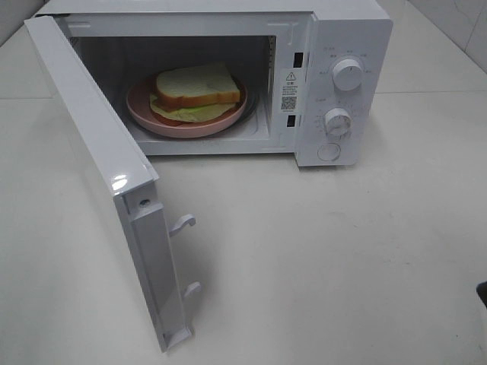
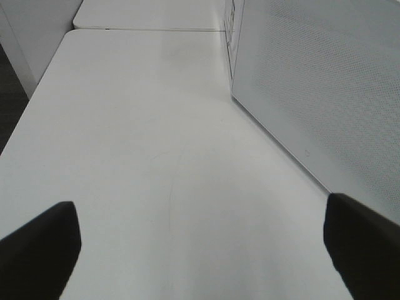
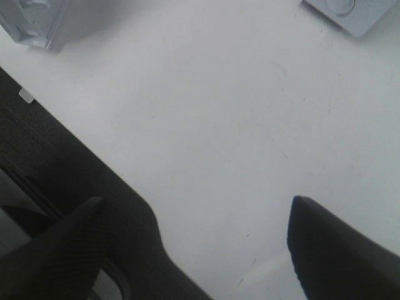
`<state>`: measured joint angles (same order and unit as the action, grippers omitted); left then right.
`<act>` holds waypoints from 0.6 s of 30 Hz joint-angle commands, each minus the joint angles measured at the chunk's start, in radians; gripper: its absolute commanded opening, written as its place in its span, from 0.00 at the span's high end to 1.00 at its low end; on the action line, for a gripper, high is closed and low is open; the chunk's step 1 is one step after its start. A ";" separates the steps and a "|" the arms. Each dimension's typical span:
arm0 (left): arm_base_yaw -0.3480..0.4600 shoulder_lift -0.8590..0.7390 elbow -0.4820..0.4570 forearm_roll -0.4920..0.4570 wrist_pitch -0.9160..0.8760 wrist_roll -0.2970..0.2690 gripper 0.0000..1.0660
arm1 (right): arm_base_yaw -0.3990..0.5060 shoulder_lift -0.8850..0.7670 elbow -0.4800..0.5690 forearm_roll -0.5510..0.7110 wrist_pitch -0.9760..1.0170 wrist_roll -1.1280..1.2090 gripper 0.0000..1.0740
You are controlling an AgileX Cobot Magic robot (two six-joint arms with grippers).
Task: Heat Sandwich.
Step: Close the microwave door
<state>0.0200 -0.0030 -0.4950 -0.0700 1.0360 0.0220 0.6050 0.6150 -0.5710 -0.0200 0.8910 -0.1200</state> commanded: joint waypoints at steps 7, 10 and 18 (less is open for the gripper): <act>0.003 -0.022 0.002 -0.002 -0.008 -0.004 0.05 | 0.004 -0.029 -0.001 -0.056 0.168 0.120 0.29; 0.003 -0.022 0.002 -0.002 -0.008 -0.004 0.05 | 0.004 -0.035 0.000 -0.072 0.203 0.141 0.29; 0.003 -0.022 0.002 -0.002 -0.008 -0.004 0.05 | -0.054 -0.210 0.000 -0.108 0.247 0.172 0.29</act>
<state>0.0200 -0.0030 -0.4950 -0.0700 1.0360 0.0220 0.5890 0.4600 -0.5710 -0.1150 1.1250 0.0360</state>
